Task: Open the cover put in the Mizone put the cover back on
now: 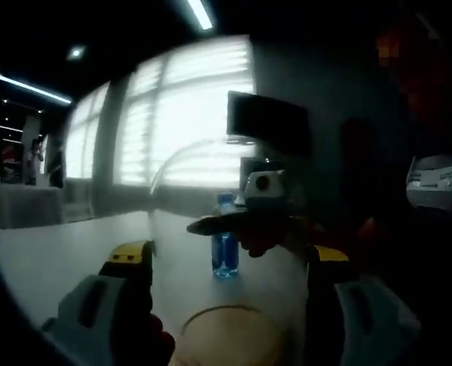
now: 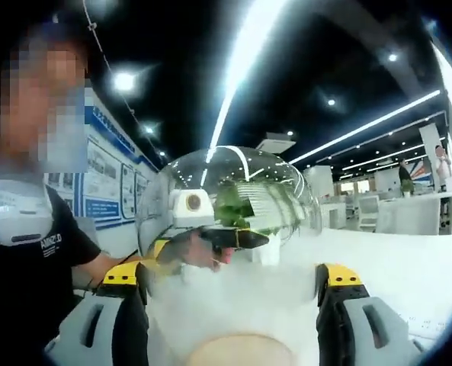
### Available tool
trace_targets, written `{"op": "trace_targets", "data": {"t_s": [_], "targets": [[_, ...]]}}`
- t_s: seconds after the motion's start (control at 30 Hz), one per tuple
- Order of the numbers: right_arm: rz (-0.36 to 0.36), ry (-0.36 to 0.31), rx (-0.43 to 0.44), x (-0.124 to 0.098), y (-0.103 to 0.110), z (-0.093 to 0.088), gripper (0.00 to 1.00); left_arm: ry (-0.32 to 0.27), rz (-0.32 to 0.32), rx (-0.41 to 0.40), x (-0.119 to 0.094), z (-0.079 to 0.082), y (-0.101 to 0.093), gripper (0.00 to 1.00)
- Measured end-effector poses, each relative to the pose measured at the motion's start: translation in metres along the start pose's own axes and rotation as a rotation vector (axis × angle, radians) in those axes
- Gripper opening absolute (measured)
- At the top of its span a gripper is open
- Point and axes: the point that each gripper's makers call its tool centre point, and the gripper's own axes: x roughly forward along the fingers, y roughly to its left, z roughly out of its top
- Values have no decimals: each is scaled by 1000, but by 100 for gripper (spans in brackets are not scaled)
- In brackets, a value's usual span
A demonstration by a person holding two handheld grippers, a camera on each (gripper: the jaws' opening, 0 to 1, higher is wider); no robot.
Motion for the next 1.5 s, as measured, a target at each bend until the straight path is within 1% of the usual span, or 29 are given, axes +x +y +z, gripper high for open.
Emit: {"op": "trace_targets", "data": {"t_s": [0.03,0.1,0.13,0.23,0.43,0.53,0.6,0.7,0.93,1.07,1.2,1.37,1.5], "targets": [[9,16,-10,0,0,-2,87,15,-7,14,0,-2,0,68],[29,71,-57,-1,0,-6,86,39,-12,24,0,-5,-1,69],[36,87,-74,-1,1,-7,86,55,-16,40,0,-7,-1,68],[44,105,-74,-1,0,-7,85,75,-22,30,1,-8,1,68],[71,117,-57,-3,0,-7,84,78,-46,20,3,-10,2,69],[89,134,-57,-3,-1,-7,83,48,-67,11,4,-10,3,70],[99,127,-55,-4,-1,-7,83,33,-77,3,3,-10,2,69],[117,109,-52,-5,-2,-7,83,35,-90,-11,3,-7,3,69],[148,88,-34,-3,-3,-7,84,26,-105,-17,5,-8,3,69],[159,93,-33,0,-2,-8,86,20,-112,-4,5,-8,2,70],[174,68,-28,6,-1,-9,90,8,-118,-3,7,-8,1,71],[169,84,-25,6,-2,-9,90,-2,-118,-15,11,-7,3,73],[155,69,-18,9,-3,-9,90,3,-105,-25,17,-7,4,76]]}}
